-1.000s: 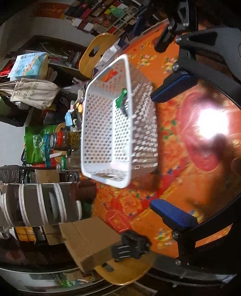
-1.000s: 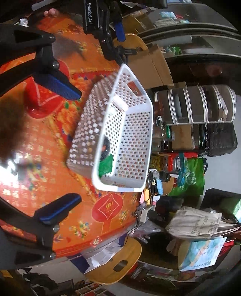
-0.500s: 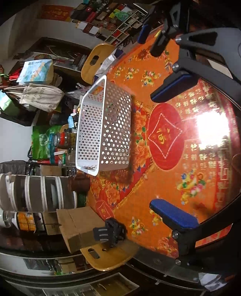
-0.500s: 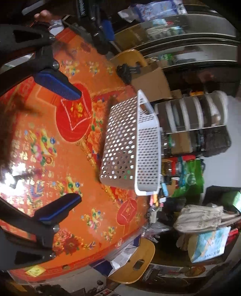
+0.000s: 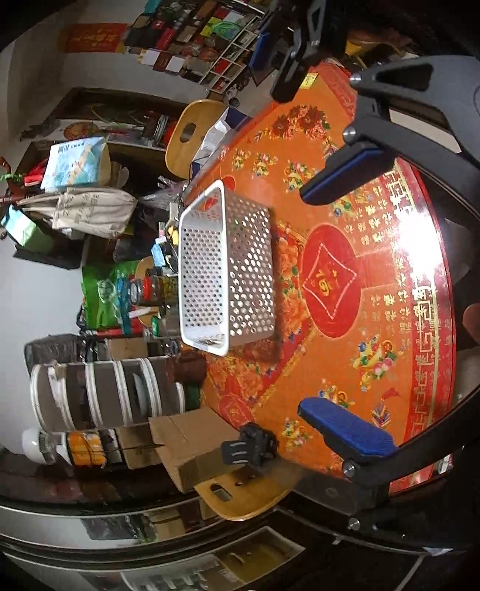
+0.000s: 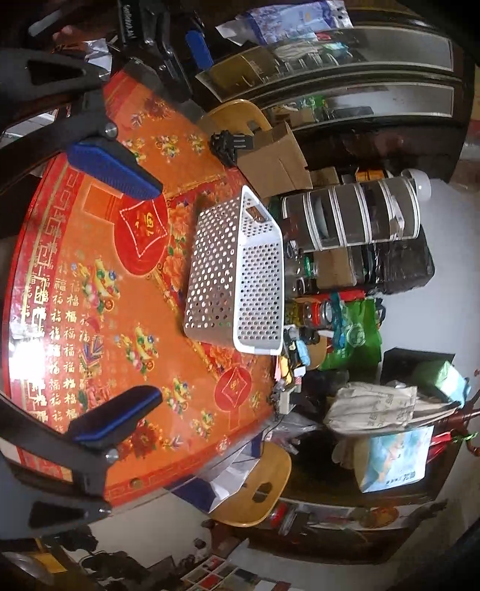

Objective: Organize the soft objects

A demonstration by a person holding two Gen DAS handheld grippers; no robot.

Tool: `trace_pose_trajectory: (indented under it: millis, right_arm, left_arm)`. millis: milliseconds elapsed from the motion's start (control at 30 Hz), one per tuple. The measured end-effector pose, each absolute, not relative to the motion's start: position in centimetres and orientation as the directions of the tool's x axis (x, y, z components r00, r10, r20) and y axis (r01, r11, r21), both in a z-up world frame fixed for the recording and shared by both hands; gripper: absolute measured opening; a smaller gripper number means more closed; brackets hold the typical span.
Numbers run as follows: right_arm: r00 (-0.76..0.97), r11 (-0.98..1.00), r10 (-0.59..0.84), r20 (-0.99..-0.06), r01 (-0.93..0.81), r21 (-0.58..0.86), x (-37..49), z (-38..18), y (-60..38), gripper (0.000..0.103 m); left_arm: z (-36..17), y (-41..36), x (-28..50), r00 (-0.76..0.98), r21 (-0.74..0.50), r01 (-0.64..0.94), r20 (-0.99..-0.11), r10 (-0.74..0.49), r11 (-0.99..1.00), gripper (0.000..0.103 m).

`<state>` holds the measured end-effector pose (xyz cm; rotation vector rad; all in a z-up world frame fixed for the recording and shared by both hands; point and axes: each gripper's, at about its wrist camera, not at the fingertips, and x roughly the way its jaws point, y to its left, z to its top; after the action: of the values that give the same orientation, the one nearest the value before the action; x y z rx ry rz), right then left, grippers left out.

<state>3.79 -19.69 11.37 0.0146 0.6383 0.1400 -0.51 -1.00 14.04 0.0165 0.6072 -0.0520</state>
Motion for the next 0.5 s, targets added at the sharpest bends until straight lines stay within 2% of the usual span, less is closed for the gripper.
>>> trace_pose_trajectory:
  millis: [500]
  right_arm:
    - [0.793, 0.993, 0.109, -0.599, -0.117, 0.025, 3.85, 11.72, -19.19, 0.101]
  left_arm:
    - [13.72, -1.87, 0.27, 0.81, -0.003, 0.067, -0.583, -0.056, 0.998, 0.103]
